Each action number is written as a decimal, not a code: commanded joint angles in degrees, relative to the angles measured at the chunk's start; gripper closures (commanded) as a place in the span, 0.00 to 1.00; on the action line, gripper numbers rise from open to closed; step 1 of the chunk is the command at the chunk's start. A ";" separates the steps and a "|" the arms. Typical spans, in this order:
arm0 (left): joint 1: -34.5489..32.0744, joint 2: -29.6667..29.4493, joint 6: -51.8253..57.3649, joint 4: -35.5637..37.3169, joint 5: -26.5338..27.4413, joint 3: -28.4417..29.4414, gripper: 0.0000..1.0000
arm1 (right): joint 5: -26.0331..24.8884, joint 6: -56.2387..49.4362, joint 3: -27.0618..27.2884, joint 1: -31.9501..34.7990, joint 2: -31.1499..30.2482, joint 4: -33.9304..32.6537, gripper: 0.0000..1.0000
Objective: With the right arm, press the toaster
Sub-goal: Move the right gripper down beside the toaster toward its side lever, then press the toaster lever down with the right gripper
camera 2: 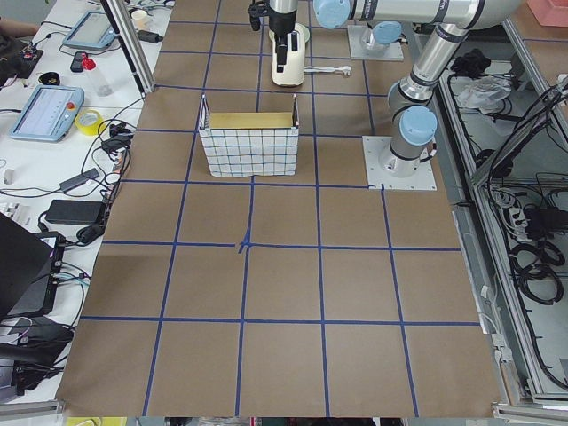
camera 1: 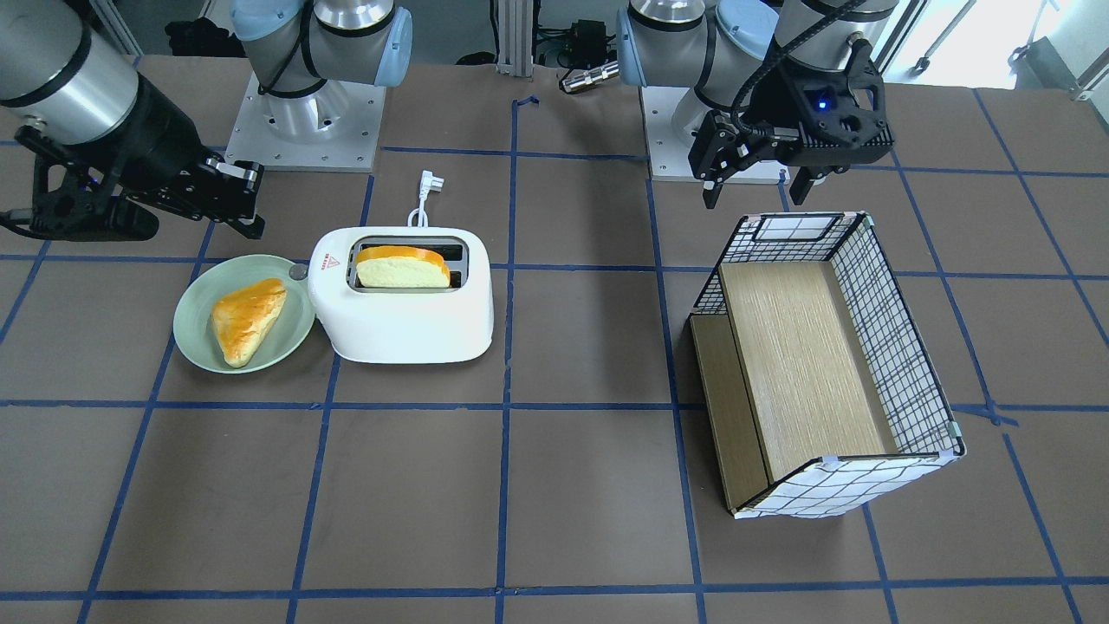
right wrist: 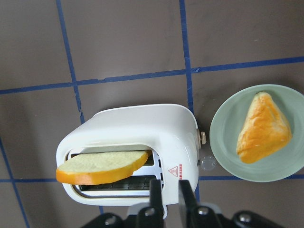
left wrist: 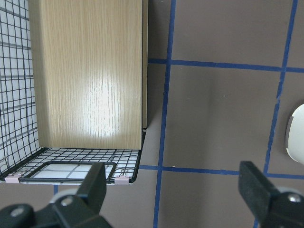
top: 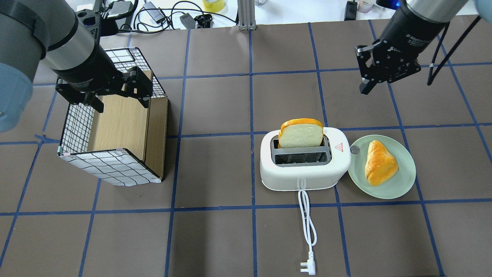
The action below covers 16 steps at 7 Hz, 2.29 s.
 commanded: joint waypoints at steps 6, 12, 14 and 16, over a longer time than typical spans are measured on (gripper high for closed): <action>0.00 0.00 0.00 0.00 0.01 0.00 0.00 | 21.09 -47.61 22.12 -20.22 2.42 9.28 1.00; 0.00 0.00 0.00 0.00 -0.08 0.00 0.00 | 22.41 -49.22 27.32 -20.31 4.90 -1.01 1.00; 0.00 0.00 0.00 0.00 -0.08 0.00 0.00 | 22.41 -49.14 27.41 -20.31 6.21 -3.28 1.00; 0.00 0.00 0.00 0.00 -0.08 0.00 0.00 | 22.32 -49.31 27.76 -20.31 7.18 -4.44 1.00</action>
